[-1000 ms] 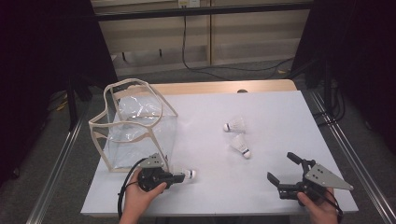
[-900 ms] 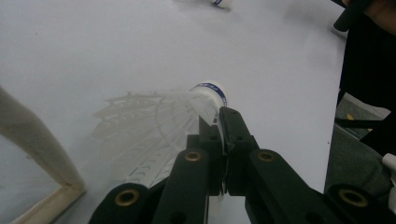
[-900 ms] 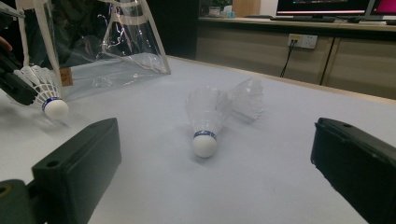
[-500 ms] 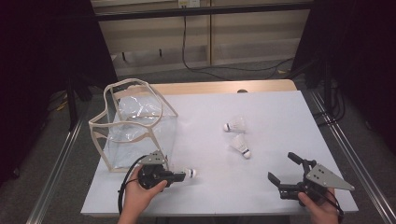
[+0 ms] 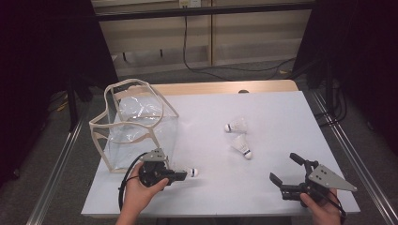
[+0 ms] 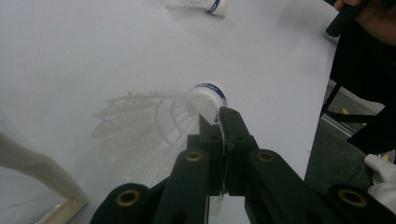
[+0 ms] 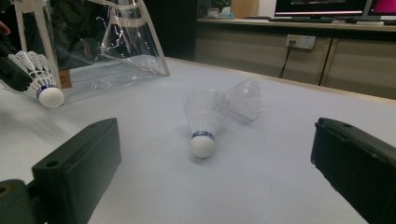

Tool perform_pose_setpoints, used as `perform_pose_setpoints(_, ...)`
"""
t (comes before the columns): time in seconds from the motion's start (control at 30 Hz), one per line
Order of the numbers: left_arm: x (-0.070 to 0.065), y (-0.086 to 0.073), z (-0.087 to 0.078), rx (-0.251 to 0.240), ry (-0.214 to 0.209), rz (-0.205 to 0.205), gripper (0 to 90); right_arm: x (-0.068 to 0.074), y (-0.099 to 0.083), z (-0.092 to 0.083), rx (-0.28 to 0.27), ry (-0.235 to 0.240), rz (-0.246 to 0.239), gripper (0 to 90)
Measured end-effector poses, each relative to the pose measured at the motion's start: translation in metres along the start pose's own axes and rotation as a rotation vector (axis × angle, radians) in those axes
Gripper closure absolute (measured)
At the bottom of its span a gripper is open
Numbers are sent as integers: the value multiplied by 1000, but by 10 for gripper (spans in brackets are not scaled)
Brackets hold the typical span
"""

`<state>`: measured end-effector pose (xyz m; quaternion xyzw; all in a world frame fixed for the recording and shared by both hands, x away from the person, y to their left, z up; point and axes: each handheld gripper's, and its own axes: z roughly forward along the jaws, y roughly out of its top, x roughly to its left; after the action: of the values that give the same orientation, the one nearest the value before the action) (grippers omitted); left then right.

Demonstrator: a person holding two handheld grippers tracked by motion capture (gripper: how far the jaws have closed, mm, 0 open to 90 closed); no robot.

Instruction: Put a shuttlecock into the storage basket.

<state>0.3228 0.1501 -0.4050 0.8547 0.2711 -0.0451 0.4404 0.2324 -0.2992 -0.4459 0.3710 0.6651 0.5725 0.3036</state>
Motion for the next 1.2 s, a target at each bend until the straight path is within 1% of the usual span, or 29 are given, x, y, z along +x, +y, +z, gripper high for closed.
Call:
perform_pose_setpoints(0.13,-1,5,-2,-2,-7,-5,891,0,0,0,-1,0,-3,14)
perform_pose_setpoints(0.2,-2,8,-3,10,-3,-3,892,0,0,0,-1,0,-3,14)
perform_pose_setpoints(0.27,-2,10,-5,13,-12,-12,892,0,0,0,1,0,0,14)
perform_pose_setpoints(0.37,-2,13,-6,19,-6,-15,892,0,0,0,0,2,1,14)
perform_pose_setpoints(0.5,-3,17,-7,31,-10,-21,892,0,0,0,-2,2,0,14)
perform_pose_setpoints(0.57,-3,18,-7,36,-11,-30,892,0,0,0,1,2,1,14)
perform_pose_setpoints(0.8,-5,26,-9,59,-5,-23,893,0,0,0,0,3,3,14)
perform_pose_setpoints(0.83,-6,27,-9,62,-8,-15,893,0,0,0,-1,2,2,14)
perform_pose_setpoints(0.9,-6,29,-10,65,-15,-21,893,0,0,0,-1,2,2,14)
perform_pose_setpoints(0.97,-7,32,-10,66,-14,-22,893,0,0,0,-1,3,3,14)
perform_pose_setpoints(1.2,-8,39,-11,94,-13,-30,893,0,0,0,-1,3,3,14)
